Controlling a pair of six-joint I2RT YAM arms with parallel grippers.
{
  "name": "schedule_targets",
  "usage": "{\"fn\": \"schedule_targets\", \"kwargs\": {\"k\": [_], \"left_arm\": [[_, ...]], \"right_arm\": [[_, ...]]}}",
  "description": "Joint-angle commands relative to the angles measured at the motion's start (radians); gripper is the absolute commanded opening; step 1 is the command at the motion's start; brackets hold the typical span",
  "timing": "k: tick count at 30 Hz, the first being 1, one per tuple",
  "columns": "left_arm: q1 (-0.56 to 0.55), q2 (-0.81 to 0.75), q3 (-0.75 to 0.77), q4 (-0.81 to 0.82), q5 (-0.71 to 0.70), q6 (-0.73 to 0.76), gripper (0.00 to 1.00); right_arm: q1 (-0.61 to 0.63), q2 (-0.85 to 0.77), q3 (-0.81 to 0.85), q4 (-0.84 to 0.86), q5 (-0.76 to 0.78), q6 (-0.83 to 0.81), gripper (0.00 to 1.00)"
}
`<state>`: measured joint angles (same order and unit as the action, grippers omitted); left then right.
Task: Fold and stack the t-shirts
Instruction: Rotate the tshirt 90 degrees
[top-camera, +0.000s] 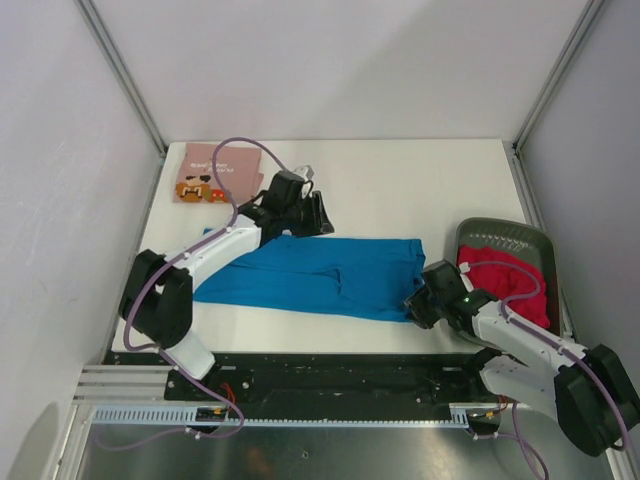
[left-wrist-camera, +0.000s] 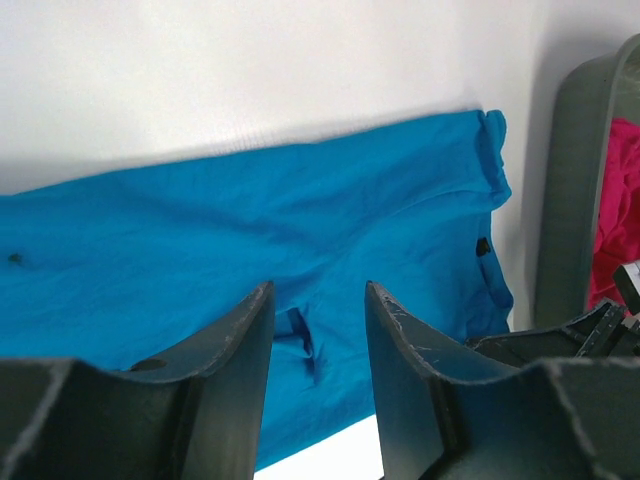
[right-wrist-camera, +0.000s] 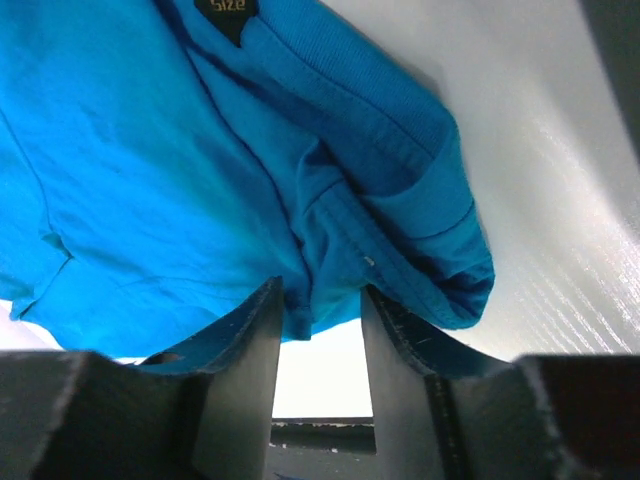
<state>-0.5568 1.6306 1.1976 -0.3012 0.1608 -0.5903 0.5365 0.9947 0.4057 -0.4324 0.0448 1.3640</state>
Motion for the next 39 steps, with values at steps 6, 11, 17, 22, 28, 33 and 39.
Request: {"fn": "schedule_targets", "kwargs": {"k": [6, 11, 17, 22, 28, 33, 39], "left_arm": [[0.032, -0.073, -0.035, 0.017, 0.016, 0.042, 0.46], [0.047, -0.091, -0.065, 0.016, 0.021, 0.049, 0.46], [0.070, -0.120, -0.105, 0.001, 0.030, 0.061, 0.46], [0.072, -0.129, -0.137, -0.014, 0.029, 0.068, 0.46], [0.072, -0.140, -0.202, -0.037, 0.021, 0.078, 0.45], [0.071, -0.134, -0.249, -0.065, 0.006, 0.088, 0.45], [0.031, -0.110, -0.281, -0.086, -0.012, 0.092, 0.43]], "right_arm": [[-0.007, 0.119, 0.003, 0.107, -0.028, -0.093, 0.30], [-0.067, 0.213, 0.040, 0.141, -0.056, -0.181, 0.13], [-0.296, 0.377, 0.153, 0.201, -0.084, -0.330, 0.07], [-0.386, 0.650, 0.447, 0.213, -0.088, -0.441, 0.05], [-0.444, 1.079, 1.053, 0.076, -0.109, -0.601, 0.04], [-0.448, 1.464, 1.740, -0.210, -0.115, -0.733, 0.08], [-0.447, 1.657, 2.108, -0.267, -0.182, -0.789, 0.41]]}}
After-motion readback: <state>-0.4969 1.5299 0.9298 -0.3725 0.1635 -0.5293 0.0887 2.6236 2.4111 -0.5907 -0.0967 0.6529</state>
